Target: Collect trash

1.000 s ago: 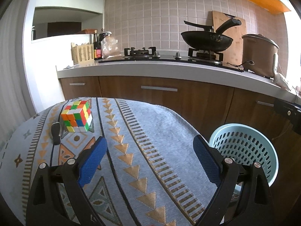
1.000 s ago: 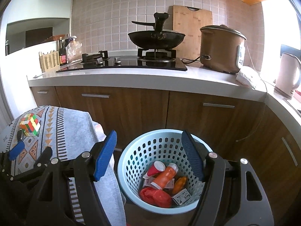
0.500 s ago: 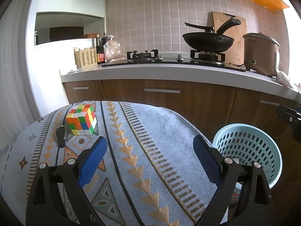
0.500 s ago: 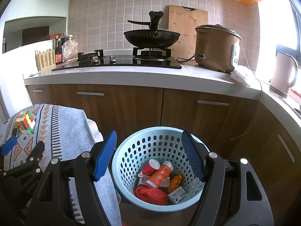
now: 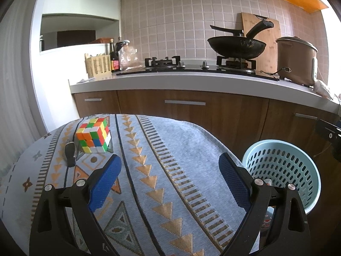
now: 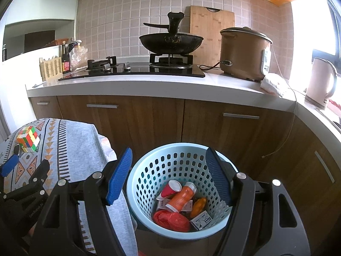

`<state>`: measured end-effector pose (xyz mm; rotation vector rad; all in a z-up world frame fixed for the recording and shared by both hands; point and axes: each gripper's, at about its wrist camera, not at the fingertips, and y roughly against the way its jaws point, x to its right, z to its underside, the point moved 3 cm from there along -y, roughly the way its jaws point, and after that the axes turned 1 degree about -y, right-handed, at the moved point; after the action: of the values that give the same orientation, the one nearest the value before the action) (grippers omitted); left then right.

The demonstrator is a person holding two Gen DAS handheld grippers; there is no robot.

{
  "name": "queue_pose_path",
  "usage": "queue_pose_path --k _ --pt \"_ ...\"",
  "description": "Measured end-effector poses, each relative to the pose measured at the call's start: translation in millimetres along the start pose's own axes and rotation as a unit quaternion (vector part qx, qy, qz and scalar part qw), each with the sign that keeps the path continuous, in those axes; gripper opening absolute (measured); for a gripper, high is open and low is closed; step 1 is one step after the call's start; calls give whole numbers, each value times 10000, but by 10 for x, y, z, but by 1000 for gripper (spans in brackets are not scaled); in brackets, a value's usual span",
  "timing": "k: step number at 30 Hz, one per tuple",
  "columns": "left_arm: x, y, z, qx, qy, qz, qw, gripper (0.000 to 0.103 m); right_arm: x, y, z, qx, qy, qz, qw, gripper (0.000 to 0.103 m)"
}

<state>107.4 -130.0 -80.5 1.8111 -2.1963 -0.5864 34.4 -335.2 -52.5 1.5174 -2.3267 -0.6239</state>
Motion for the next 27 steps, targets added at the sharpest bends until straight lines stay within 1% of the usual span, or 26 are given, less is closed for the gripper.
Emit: queue_pose_path --k 27 --pt "-27 -4 2 -45 57 -42 10000 90 -38 13 -1 -2 -12 -65 10000 67"
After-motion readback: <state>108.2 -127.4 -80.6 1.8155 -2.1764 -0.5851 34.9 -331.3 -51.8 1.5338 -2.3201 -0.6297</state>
